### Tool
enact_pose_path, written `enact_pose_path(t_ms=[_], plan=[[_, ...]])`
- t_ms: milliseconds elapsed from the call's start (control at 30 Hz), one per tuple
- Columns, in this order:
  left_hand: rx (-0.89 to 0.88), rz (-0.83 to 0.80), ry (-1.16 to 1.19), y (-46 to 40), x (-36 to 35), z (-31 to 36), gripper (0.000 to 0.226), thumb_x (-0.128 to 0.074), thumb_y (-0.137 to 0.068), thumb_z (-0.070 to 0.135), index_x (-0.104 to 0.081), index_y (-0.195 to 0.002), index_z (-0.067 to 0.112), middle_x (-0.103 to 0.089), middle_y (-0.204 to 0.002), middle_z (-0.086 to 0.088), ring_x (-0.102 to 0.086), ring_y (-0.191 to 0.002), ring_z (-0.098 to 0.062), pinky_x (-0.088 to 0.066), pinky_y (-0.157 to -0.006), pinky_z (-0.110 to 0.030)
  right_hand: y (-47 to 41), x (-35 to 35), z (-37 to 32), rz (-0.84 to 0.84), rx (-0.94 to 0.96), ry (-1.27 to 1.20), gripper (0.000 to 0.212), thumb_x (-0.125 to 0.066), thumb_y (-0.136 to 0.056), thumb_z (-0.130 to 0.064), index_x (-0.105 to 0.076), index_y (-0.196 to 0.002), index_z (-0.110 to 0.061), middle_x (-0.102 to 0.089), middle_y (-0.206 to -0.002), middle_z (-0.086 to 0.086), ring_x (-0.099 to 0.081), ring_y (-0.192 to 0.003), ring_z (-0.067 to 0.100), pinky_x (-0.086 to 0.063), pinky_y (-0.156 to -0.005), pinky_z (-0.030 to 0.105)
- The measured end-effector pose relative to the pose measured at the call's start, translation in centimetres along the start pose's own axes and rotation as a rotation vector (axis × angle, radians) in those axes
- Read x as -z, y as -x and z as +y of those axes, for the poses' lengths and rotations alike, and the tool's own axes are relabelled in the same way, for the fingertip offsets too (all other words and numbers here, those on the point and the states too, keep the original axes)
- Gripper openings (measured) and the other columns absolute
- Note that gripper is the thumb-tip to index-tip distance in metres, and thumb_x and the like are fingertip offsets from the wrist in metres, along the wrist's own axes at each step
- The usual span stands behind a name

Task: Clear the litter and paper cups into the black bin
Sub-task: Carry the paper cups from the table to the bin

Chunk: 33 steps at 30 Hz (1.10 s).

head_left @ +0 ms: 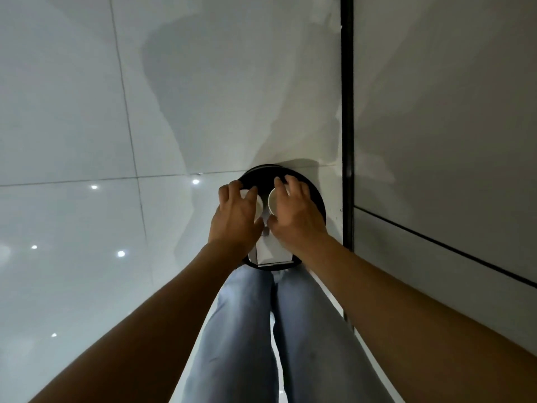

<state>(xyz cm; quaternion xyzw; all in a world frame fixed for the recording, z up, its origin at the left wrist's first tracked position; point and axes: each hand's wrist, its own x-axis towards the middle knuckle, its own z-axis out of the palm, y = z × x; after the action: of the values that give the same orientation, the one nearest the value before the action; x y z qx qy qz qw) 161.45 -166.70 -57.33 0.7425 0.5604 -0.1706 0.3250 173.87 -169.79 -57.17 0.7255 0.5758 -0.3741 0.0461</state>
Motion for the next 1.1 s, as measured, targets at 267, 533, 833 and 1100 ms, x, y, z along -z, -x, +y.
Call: enact_pose_path(t_ms=[267, 533, 833, 1100], plan=[[-0.002, 0.014, 0.035, -0.8, -2.1, -0.4, 0.065, -0.06, -0.089, 0.037, -0.033, -0.143, 0.014, -0.032, -0.143, -0.012, -0.025, -0.134, -0.029, -0.039, -0.103, -0.036, -1.3, -1.8, 0.5, -0.033, 0.009, 0.047, 0.071, -0.057, -0.094, -0.033, -0.021, -0.151, -0.011, -0.02, -0.154, 0.01, -0.02, -0.141, 0.026, -0.035, -0.109, 0.034], [-0.034, -0.017, 0.044, -0.3, -1.7, -0.7, 0.077, -0.068, -0.082, 0.039, -0.029, -0.145, 0.016, -0.029, -0.148, -0.009, -0.025, -0.137, -0.027, -0.037, -0.107, -0.037, -0.5, -1.3, 0.8, -0.045, 0.024, 0.091, 0.077, -0.061, -0.09, -0.034, -0.02, -0.151, -0.012, -0.017, -0.157, 0.013, -0.014, -0.145, 0.029, -0.031, -0.113, 0.04], [0.028, -0.007, 0.073, 7.1, 4.8, -0.9, 0.057, -0.054, -0.093, 0.036, -0.034, -0.141, 0.015, -0.037, -0.144, -0.007, -0.032, -0.134, -0.025, -0.036, -0.106, -0.034, 6.0, 4.4, -1.1, -0.099, -0.1, 0.114, 0.07, -0.054, -0.093, -0.025, -0.018, -0.152, -0.014, -0.018, -0.158, 0.012, -0.019, -0.144, 0.027, -0.028, -0.112, 0.035], [0.032, -0.046, 0.05, 18.7, 15.2, -0.5, 0.049, -0.046, -0.096, 0.035, -0.039, -0.14, 0.015, -0.04, -0.144, -0.006, -0.034, -0.134, -0.023, -0.03, -0.109, -0.032, 14.7, 14.1, -10.4, -0.147, -0.095, 0.105, 0.055, -0.052, -0.093, -0.025, -0.033, -0.144, -0.014, -0.038, -0.143, 0.007, -0.038, -0.13, 0.028, -0.039, -0.105, 0.041]])
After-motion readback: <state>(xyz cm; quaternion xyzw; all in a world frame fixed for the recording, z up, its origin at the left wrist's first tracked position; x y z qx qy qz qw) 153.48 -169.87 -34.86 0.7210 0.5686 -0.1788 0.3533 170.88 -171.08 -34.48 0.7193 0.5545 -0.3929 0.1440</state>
